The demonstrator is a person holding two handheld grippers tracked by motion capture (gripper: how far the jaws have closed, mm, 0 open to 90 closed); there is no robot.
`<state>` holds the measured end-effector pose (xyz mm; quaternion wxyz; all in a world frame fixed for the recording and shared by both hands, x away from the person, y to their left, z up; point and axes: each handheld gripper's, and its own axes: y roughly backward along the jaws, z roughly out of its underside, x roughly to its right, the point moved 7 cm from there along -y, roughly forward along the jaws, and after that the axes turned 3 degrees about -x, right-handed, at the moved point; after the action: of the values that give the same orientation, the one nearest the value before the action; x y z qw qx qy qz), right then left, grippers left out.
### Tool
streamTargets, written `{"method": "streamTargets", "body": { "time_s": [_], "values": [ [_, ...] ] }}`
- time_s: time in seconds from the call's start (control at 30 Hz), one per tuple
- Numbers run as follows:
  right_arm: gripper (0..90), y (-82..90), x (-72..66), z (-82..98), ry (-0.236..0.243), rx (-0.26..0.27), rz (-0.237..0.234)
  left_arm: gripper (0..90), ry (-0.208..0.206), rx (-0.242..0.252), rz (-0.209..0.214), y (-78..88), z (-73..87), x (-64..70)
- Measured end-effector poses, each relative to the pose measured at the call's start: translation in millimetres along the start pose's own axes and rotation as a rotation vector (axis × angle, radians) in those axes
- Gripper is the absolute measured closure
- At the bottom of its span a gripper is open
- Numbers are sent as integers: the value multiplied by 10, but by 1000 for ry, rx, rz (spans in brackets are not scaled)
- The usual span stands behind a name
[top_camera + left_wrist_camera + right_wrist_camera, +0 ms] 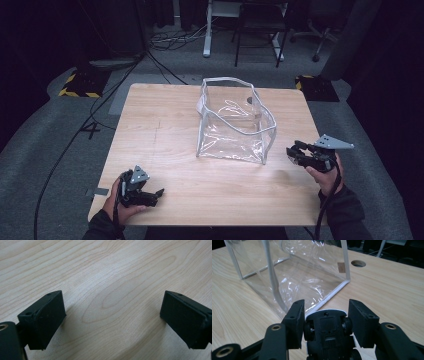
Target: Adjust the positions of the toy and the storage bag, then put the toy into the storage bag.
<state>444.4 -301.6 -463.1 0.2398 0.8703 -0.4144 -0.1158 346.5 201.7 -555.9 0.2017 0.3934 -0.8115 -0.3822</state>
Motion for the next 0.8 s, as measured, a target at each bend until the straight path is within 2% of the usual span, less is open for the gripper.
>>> {"method": "streamTargets", "body": {
  "time_s": [0.03,0.33,0.37,0.4,0.5,0.63,0.73,0.8],
  "values": [
    [486,9,10,-27,12,1,1,63,0,2,-1,-1,-1,0],
    [486,33,18,-237,-1,36,19,64,-3,3,-1,-1,-1,-3],
    [486,36,24,-259,4,38,17,64,2,1,10,-3,2,7],
    [486,37,24,-306,1,41,14,65,-11,2,0,2,2,-4],
    [486,35,37,-352,11,48,20,65,-8,2,1,5,7,3],
    [486,54,71,-428,-7,62,23,59,-17,-1,1,5,5,-7],
    [486,57,87,-481,5,60,32,49,-11,-1,-3,-8,-6,-8],
    [486,70,98,-541,31,57,39,43,-11,-3,-2,-8,-4,-9]
  ]
}}
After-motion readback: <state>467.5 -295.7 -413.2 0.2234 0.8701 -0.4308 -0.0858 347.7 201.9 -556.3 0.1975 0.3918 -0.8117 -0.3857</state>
